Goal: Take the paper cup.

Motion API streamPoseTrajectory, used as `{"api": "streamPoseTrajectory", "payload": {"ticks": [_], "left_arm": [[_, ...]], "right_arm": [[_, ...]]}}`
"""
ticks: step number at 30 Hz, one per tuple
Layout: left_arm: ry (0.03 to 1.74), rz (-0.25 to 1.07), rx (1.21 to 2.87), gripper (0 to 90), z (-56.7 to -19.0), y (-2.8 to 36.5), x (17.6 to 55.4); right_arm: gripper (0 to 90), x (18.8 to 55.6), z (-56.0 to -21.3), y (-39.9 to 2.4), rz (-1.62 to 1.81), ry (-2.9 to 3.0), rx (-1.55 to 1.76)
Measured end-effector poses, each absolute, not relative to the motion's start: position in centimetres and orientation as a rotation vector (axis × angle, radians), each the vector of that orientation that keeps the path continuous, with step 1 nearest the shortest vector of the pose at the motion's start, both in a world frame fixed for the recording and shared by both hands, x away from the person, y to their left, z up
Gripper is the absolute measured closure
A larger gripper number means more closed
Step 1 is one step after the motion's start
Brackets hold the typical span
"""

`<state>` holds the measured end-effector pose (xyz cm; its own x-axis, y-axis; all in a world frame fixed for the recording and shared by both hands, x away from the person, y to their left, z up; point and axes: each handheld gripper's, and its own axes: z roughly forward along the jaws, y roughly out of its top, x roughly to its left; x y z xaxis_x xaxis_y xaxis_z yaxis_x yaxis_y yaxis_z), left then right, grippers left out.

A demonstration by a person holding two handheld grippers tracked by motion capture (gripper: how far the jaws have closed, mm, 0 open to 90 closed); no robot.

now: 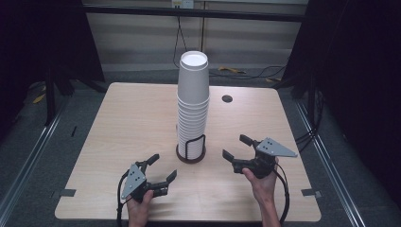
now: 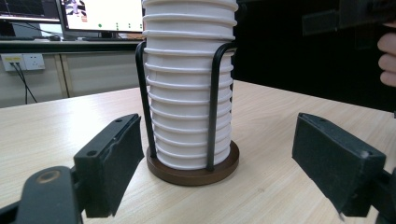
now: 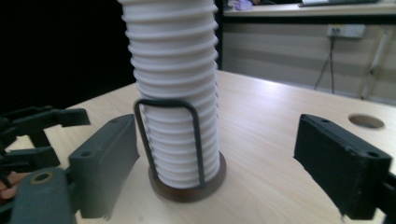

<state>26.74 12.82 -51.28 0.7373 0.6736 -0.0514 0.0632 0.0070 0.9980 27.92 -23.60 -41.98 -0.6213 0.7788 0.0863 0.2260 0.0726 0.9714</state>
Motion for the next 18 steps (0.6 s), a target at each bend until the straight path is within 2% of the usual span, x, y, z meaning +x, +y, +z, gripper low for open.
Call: {"api": "streamPoseTrajectory", "payload": {"ticks": [18], "left_arm": [[0.612,0.544,1.52,15.8,-51.3,12.9,26.8]], "right_arm": [[15.0,29.5,-38.7,-22.5,1.639,1.945,0.904]]}}
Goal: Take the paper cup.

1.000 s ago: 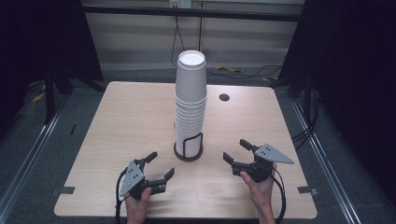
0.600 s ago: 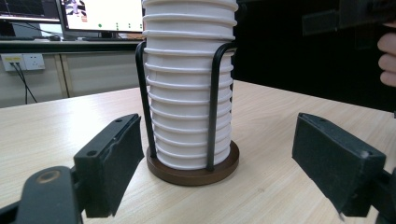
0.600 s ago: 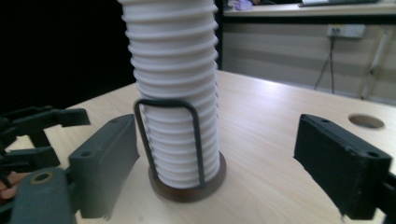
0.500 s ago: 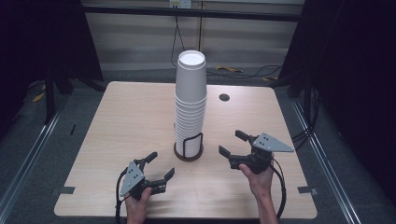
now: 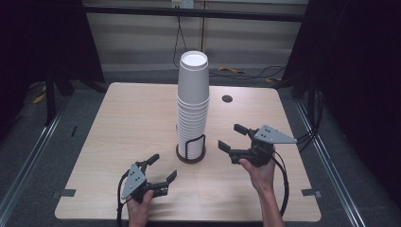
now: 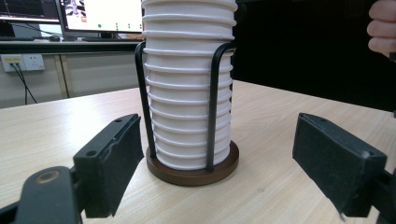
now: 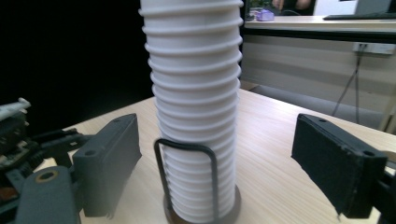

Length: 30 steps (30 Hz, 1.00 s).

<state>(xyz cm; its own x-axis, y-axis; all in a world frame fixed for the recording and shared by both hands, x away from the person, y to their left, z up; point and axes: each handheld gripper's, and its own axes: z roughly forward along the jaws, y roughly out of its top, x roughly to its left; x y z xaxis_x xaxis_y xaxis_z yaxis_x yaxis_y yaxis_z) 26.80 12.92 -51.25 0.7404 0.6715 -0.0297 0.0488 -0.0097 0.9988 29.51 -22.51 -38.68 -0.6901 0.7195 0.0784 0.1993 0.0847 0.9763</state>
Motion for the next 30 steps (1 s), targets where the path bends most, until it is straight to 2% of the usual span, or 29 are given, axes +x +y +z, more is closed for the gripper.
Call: {"api": "streamPoseTrajectory", "payload": {"ticks": [7,30], "left_arm": [[0.611,0.544,1.521,15.8,-51.2,12.9,26.8],[0.611,0.544,1.521,15.8,-51.3,12.9,26.8]], "right_arm": [[18.7,30.0,-36.8,-22.0,1.673,1.969,0.841],[20.9,32.4,-30.4,-20.7,1.717,2.004,0.693]]}}
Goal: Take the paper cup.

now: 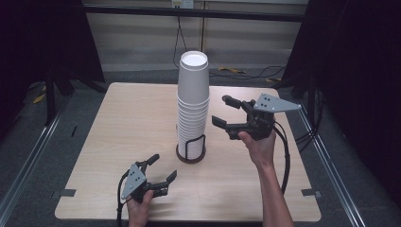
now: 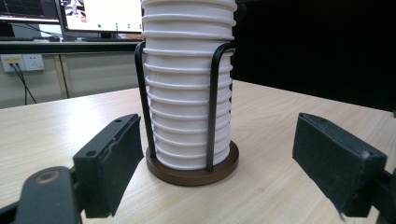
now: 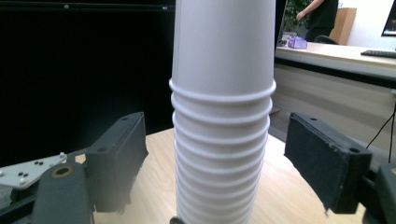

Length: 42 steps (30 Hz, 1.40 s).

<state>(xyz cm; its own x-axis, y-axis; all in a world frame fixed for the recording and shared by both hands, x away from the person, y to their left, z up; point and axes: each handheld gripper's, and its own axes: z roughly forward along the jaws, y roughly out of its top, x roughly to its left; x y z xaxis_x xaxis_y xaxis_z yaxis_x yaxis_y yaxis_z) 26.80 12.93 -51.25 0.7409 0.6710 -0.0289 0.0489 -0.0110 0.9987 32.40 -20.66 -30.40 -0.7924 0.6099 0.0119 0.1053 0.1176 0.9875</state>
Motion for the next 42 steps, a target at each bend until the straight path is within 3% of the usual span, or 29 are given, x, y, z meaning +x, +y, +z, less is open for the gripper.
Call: {"api": "streamPoseTrajectory", "payload": {"ticks": [25,42], "left_arm": [[0.607,0.534,1.515,15.8,-51.3,13.0,26.8],[0.606,0.533,1.516,15.7,-51.3,13.0,26.9]], "right_arm": [[16.7,35.8,-23.5,-18.7,1.714,2.045,0.618],[14.4,38.9,-21.5,-15.8,1.635,2.199,0.606]]}}
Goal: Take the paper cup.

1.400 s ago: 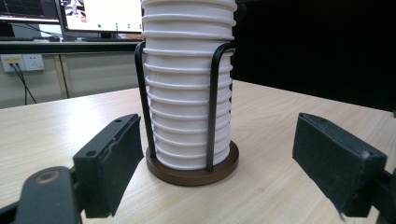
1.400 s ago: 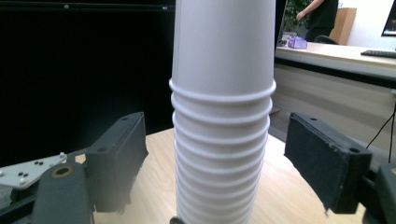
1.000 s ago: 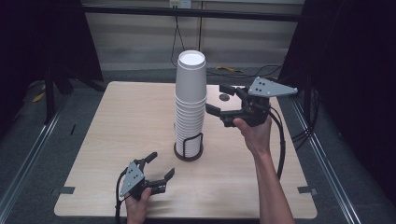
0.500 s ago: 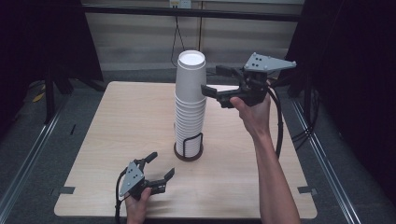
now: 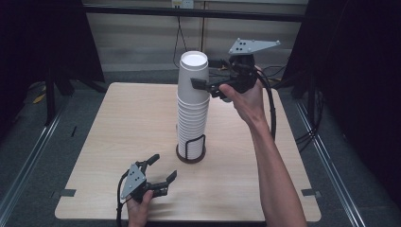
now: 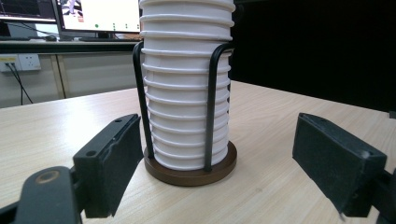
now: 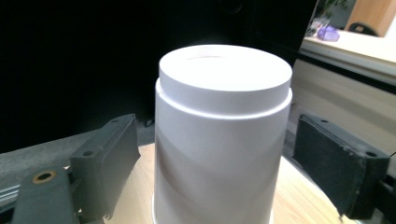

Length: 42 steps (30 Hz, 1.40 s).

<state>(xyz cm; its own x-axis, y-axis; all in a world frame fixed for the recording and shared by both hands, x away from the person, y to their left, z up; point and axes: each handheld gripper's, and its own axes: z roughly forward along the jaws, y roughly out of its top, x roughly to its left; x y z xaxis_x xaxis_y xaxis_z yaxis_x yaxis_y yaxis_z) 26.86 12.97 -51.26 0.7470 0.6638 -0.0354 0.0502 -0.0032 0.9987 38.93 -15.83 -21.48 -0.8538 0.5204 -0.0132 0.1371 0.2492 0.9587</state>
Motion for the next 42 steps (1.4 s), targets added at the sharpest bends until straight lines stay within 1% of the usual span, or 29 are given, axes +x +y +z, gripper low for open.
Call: {"api": "streamPoseTrajectory", "payload": {"ticks": [4,11,18,42], "left_arm": [[0.606,0.535,1.517,15.7,-51.3,13.0,26.9],[0.603,0.532,1.52,15.8,-51.3,13.0,26.9],[0.608,0.531,1.513,15.7,-51.3,13.0,26.8],[0.604,0.533,1.515,15.8,-51.3,13.0,26.8]], "right_arm": [[13.9,39.9,-21.5,-15.1,1.597,2.264,0.624],[14.5,40.5,-21.1,-14.3,1.576,2.309,0.609],[19.9,40.9,-20.9,-14.0,1.582,2.33,0.614],[22.9,40.5,-19.9,-14.6,1.659,2.239,0.604]]}}
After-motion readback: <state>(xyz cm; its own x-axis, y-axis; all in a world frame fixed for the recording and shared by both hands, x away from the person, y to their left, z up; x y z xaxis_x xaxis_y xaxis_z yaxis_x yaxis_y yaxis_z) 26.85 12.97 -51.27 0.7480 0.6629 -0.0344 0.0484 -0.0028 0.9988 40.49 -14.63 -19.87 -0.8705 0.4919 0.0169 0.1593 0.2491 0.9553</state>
